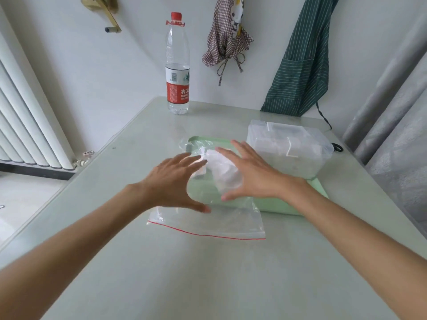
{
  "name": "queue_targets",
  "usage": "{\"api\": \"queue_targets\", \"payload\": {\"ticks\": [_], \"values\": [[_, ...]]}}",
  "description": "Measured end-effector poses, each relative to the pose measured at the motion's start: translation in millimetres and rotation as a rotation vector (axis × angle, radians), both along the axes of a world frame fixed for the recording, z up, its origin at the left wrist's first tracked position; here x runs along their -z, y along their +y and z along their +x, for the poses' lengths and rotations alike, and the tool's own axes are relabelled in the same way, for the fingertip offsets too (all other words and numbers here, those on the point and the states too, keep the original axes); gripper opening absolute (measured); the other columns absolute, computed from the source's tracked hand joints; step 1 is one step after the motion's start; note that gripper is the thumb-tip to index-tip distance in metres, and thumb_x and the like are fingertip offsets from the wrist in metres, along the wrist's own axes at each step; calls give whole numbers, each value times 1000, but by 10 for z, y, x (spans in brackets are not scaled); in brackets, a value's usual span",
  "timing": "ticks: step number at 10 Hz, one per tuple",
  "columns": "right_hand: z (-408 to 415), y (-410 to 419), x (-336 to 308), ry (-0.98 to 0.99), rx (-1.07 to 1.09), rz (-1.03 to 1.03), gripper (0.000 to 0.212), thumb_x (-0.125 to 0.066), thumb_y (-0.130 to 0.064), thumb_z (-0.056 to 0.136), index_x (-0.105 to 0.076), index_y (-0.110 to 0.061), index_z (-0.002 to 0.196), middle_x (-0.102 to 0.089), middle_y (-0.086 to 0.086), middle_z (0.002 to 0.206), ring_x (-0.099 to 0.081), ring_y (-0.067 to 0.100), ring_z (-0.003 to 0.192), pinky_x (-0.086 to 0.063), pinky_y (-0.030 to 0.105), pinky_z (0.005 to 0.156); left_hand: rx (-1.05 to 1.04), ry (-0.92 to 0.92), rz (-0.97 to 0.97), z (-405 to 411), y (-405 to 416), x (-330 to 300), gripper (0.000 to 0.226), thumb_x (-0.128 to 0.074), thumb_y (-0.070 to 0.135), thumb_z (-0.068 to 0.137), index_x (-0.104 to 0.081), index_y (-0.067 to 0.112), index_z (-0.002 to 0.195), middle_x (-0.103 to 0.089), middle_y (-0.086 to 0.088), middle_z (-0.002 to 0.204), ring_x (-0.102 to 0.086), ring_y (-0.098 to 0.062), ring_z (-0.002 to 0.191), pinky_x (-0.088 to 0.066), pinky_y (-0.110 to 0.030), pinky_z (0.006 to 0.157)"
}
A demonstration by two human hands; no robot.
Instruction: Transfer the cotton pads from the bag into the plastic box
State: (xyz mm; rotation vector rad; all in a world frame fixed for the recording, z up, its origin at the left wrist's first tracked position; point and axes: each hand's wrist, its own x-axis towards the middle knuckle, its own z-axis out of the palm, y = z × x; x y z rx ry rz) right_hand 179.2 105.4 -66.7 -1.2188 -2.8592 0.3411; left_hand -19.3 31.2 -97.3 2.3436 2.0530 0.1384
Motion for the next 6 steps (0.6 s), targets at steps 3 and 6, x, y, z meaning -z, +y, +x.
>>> {"api": "queue_targets", "payload": {"ticks": [3, 6], "values": [[-223, 330, 360, -393, -83, -38, 140, -70, -73, 59, 26, -19, 146, 35, 9, 151, 31, 27, 139, 10, 43, 117, -58, 0, -234, -137, 315, 345, 144, -49, 93, 44, 17, 19, 149, 19, -1, 157, 17, -21, 145, 4, -37, 119], [88, 164, 181, -43, -109, -8, 119, -62, -77, 63, 8, -35, 150, 29, -9, 154, 31, 8, 139, 11, 37, 118, -22, -255, -49, -234, 102, 208, 126, -52, 92, 43, 0, 44, 147, 19, 21, 152, 16, -9, 144, -2, -34, 118]]}}
